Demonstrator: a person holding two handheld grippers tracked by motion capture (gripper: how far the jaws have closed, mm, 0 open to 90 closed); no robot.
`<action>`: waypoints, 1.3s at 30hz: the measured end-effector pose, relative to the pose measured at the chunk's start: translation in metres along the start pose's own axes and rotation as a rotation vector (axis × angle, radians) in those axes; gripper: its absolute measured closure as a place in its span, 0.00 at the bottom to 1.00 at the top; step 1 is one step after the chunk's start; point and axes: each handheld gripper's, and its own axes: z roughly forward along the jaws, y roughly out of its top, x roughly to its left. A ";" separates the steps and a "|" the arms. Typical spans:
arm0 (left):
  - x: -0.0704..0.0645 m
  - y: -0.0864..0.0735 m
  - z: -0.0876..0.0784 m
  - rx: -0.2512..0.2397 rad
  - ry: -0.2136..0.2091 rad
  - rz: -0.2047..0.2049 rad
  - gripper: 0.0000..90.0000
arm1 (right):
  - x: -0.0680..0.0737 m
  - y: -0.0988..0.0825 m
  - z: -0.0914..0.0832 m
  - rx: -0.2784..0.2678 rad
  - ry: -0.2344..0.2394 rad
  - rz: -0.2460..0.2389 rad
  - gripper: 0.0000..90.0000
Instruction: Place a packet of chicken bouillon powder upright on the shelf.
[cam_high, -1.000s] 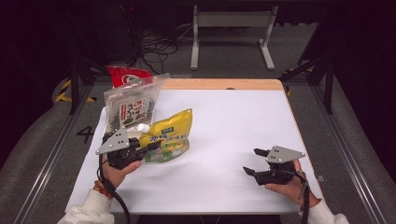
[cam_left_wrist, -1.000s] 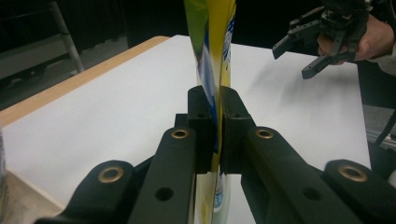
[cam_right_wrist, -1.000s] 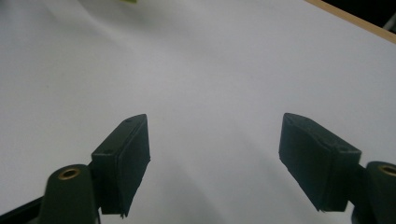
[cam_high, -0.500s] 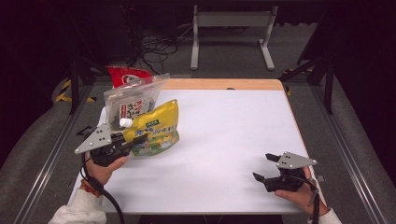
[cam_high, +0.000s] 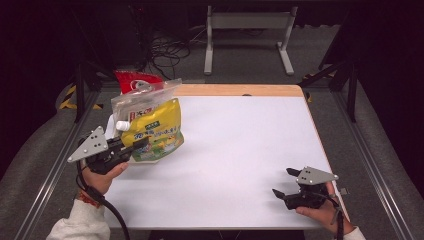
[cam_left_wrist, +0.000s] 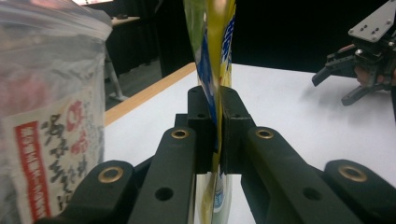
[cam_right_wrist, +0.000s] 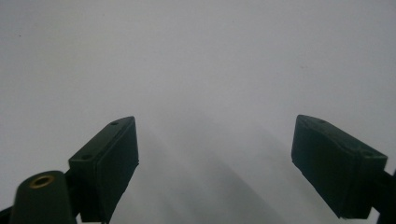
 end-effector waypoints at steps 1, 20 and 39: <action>0.002 0.000 -0.003 -0.010 0.006 -0.003 0.95 | 0.000 0.000 0.001 0.002 0.000 0.001 0.17; 0.041 -0.014 -0.027 0.026 0.093 0.021 0.95 | 0.004 -0.001 0.010 0.023 0.029 0.021 0.17; 0.078 -0.040 -0.034 0.036 -0.029 0.010 0.95 | 0.008 -0.003 0.022 0.069 0.079 0.018 0.17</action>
